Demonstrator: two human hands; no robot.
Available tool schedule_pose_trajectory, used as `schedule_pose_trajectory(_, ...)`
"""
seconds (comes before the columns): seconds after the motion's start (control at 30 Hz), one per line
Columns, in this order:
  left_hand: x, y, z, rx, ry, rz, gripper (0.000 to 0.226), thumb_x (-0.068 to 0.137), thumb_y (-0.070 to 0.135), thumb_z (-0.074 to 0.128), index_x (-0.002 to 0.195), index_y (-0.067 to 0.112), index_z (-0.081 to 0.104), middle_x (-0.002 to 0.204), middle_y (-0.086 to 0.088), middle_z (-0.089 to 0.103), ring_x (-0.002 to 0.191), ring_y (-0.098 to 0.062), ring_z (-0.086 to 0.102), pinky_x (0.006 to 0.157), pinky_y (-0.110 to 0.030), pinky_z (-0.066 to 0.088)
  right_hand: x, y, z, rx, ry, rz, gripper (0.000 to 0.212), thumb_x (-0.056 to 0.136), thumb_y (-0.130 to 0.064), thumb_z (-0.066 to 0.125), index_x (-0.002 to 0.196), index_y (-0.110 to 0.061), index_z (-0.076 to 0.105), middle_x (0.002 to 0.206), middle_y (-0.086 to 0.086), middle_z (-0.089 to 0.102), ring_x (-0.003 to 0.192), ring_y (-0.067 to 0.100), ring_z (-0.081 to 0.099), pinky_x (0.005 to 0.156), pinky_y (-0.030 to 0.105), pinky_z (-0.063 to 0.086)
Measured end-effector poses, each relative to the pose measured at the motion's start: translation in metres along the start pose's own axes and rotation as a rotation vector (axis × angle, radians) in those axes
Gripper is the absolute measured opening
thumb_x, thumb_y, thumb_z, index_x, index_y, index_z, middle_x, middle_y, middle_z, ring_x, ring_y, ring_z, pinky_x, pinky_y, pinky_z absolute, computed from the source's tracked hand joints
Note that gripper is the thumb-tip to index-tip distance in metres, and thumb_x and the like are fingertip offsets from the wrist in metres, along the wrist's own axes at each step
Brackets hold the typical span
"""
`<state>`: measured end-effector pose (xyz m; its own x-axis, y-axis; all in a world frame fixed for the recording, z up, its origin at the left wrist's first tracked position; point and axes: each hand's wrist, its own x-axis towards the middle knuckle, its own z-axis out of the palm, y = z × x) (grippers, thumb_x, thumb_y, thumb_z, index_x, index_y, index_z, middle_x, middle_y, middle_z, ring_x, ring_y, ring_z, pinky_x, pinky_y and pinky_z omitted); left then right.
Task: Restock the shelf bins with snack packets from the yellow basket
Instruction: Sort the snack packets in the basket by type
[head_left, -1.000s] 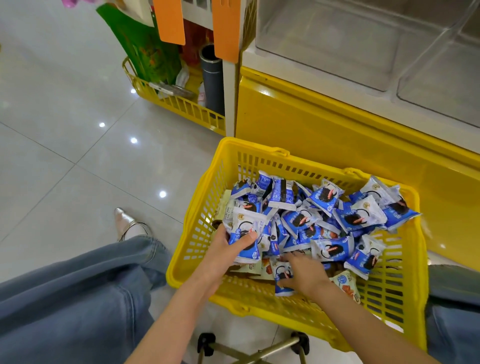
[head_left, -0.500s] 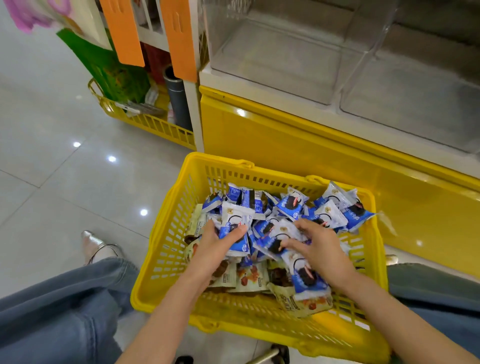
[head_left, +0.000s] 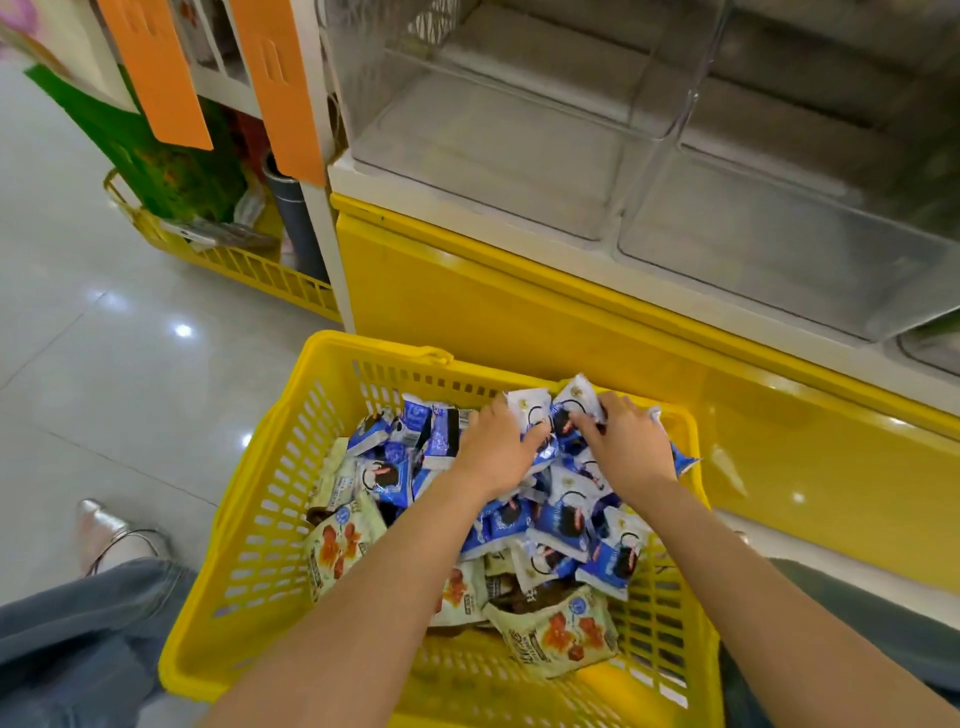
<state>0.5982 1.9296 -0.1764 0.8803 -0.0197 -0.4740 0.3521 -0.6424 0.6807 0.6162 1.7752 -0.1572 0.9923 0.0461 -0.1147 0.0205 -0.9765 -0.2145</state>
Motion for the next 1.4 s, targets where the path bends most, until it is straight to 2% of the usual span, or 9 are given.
schedule_pose_trajectory(0.17, -0.009, 0.001, -0.019, 0.307, -0.028, 0.081, 0.080, 0.092, 0.058, 0.035, 0.146, 0.005, 0.010, 0.146, -0.015, 0.023, 0.136, -0.031, 0.021, 0.109, -0.041, 0.024, -0.013, -0.017, -0.018, -0.086, 0.094, -0.042, 0.044, 0.097, -0.038, 0.042, 0.129, -0.007, 0.045, 0.124, 0.010, 0.052, 0.115, 0.026, 0.048, 0.091, 0.036, 0.042)
schedule_pose_trajectory(0.3, -0.047, -0.020, -0.063, 0.049, 0.314, 0.274, 0.057, 0.093, 0.041, 0.046, 0.142, 0.019, 0.028, 0.135, -0.004, 0.037, 0.127, -0.019, 0.035, 0.103, -0.033, 0.032, -0.037, -0.054, -0.031, 0.049, 0.231, -0.332, 0.031, 0.091, -0.015, 0.057, 0.120, -0.004, 0.054, 0.114, 0.012, 0.058, 0.107, 0.029, 0.053, 0.095, 0.038, 0.042)
schedule_pose_trajectory(0.5, -0.101, -0.125, -0.121, 0.126, 0.666, 0.147, 0.030, 0.093, 0.013, 0.050, 0.122, 0.008, 0.052, 0.114, -0.013, 0.050, 0.107, -0.029, 0.048, 0.091, -0.040, 0.036, -0.034, -0.121, 0.012, 0.161, -0.235, -0.524, 0.040, 0.099, -0.016, 0.040, 0.139, -0.011, 0.038, 0.140, 0.007, 0.039, 0.119, 0.022, 0.045, 0.098, 0.023, 0.031)
schedule_pose_trajectory(0.6, -0.116, -0.164, -0.119, 0.053, 0.538, -0.055, 0.029, 0.097, 0.021, 0.043, 0.123, 0.010, 0.051, 0.115, -0.010, 0.053, 0.108, -0.029, 0.049, 0.091, -0.038, 0.035, -0.026, -0.151, 0.045, 0.229, -0.391, -0.428, 0.045, 0.100, -0.019, 0.040, 0.144, -0.012, 0.030, 0.146, 0.007, 0.031, 0.119, 0.025, 0.047, 0.098, 0.030, 0.036)
schedule_pose_trajectory(0.77, -0.123, -0.183, -0.105, -0.140, 0.451, -0.089, 0.022, 0.097, 0.042, 0.031, 0.097, 0.023, 0.043, 0.070, 0.006, 0.053, 0.067, -0.012, 0.053, 0.056, -0.029, 0.036, -0.016, -0.172, 0.087, 0.146, -0.626, -0.290, 0.058, 0.098, -0.027, 0.047, 0.147, -0.009, 0.021, 0.151, 0.010, 0.026, 0.133, 0.028, 0.036, 0.107, 0.037, 0.034)
schedule_pose_trajectory(1.0, -0.121, -0.186, -0.107, -0.185, 0.459, -0.045, 0.044, 0.086, 0.059, 0.020, 0.099, 0.024, 0.045, 0.077, 0.005, 0.055, 0.071, -0.008, 0.054, 0.059, -0.026, 0.043, -0.015, -0.182, 0.103, -0.088, -0.620, -0.292, 0.065, 0.091, -0.031, 0.059, 0.142, -0.004, 0.028, 0.143, 0.015, 0.035, 0.128, 0.031, 0.040, 0.104, 0.038, 0.037)
schedule_pose_trajectory(1.13, -0.122, -0.187, -0.107, -0.177, 0.471, -0.027, 0.043, 0.084, 0.062, 0.018, 0.097, 0.028, 0.042, 0.075, 0.009, 0.053, 0.068, -0.003, 0.051, 0.053, -0.018, 0.031, -0.024, -0.185, 0.102, -0.172, -0.564, -0.310, 0.044, 0.091, -0.031, 0.059, 0.122, -0.003, 0.045, 0.121, 0.016, 0.050, 0.108, 0.029, 0.052, 0.087, 0.035, 0.044)
schedule_pose_trajectory(1.27, -0.123, -0.184, -0.107, -0.196, 0.471, -0.042, 0.043, 0.085, 0.059, 0.020, 0.100, 0.027, 0.044, 0.077, 0.011, 0.053, 0.069, -0.002, 0.051, 0.053, -0.016, 0.030, -0.034, -0.179, 0.086, -0.109, -0.573, -0.297, 0.031, 0.089, -0.029, 0.062, 0.100, -0.013, 0.038, 0.075, 0.002, 0.043, 0.072, 0.022, 0.048, 0.067, 0.035, 0.041)
schedule_pose_trajectory(1.4, -0.129, -0.180, -0.105, -0.207, 0.610, -0.014, 0.029, 0.096, 0.039, 0.036, 0.116, 0.022, 0.049, 0.102, 0.011, 0.052, 0.091, -0.003, 0.049, 0.076, -0.016, 0.036, -0.040, -0.176, 0.056, 0.172, -0.412, -0.273, 0.030, 0.088, -0.026, 0.064, 0.106, -0.012, 0.045, 0.094, 0.000, 0.056, 0.084, 0.018, 0.057, 0.072, 0.028, 0.048)
